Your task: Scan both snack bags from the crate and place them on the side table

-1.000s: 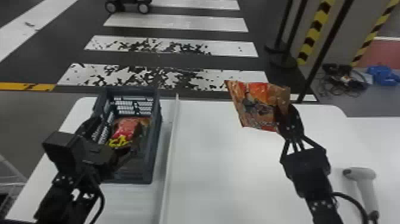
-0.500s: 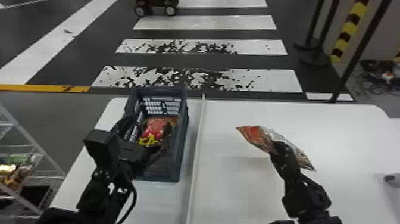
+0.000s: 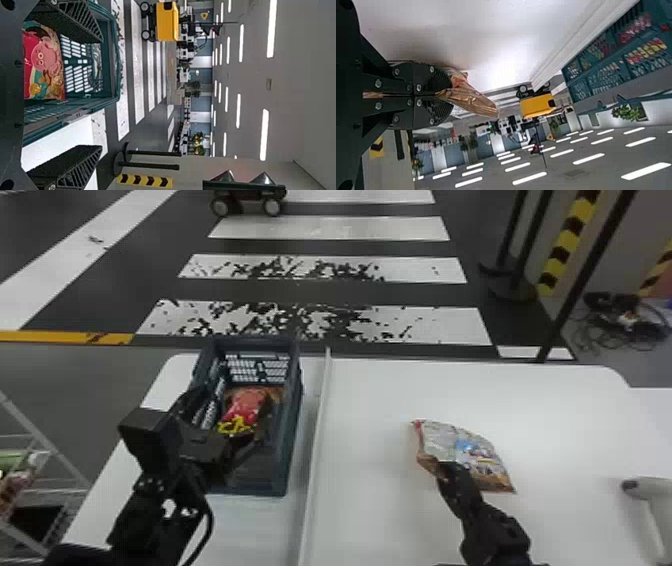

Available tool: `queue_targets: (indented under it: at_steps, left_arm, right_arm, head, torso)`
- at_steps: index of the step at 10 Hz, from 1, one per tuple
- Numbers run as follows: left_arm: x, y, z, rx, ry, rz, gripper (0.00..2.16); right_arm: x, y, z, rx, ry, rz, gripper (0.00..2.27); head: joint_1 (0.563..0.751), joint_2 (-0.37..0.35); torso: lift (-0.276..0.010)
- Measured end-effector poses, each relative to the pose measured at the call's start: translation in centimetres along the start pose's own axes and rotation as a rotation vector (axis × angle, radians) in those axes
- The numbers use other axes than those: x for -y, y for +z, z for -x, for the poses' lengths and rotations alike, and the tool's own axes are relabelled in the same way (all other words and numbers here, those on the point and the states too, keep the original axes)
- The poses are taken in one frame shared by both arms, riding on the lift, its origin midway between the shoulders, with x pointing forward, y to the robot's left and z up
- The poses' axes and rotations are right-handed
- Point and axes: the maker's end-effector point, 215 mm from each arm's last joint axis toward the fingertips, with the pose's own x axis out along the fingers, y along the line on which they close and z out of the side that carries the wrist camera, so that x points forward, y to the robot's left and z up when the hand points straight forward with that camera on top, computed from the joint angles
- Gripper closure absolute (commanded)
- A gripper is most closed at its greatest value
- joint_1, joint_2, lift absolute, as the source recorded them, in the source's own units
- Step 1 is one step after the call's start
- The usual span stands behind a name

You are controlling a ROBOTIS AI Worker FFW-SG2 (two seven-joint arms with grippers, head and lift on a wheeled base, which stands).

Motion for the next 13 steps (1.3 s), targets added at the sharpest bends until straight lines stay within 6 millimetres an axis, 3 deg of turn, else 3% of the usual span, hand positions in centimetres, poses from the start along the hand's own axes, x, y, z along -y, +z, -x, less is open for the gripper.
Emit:
queue_targets:
  at_steps: [2, 4, 8, 10, 11, 12, 13]
  left_arm:
    - [0.0, -0.1, 0.0, -0.002, 0.0, 0.0, 0.04]
    - [0.1, -0.2, 0.0, -0.004, -0.002, 0.001, 0.04]
    - [0.2, -0.2, 0.0, -0.005, -0.005, -0.002, 0.04]
    - [0.3, -0.2, 0.0, -0.005, -0.007, -0.001, 0.04]
    - [0.3, -0.2, 0.0, -0.007, -0.008, 0.0, 0.04]
    - [0.3, -0.3, 0.0, -0.008, -0.008, -0.001, 0.04]
    - [0.3, -0.3, 0.0, -0.008, -0.008, -0.001, 0.04]
  right_arm:
    - [2.5, 2.1, 1.2, 0.047, 0.052, -0.215, 0.03]
    - [5.2, 1.3, 1.8, 0.011, 0.1, -0.378, 0.05]
    - [3.4, -0.6, 4.2, -0.088, 0.369, -0.661, 0.05]
    - [4.3, -0.3, 4.9, -0.055, 0.407, -0.85, 0.13]
    - [5.2, -0.5, 5.0, -0.04, 0.403, -0.953, 0.38]
    - [6.0, -0.7, 4.8, -0.023, 0.4, -1.034, 0.84]
    - [7.2, -1.0, 4.6, 0.001, 0.382, -1.089, 1.75]
  head:
    - [0.695, 0.076]
    - [0.695, 0.061]
    - [0.695, 0.032]
    - [0.695, 0.028]
    - [0.695, 0.024]
    - [0.695, 0.018]
    - [0.695, 0.011]
  torso:
    - [-0.098]
    - [-0.098]
    - [-0.098]
    - [-0.098]
    - [-0.098]
    - [-0.098]
    - [-0.098]
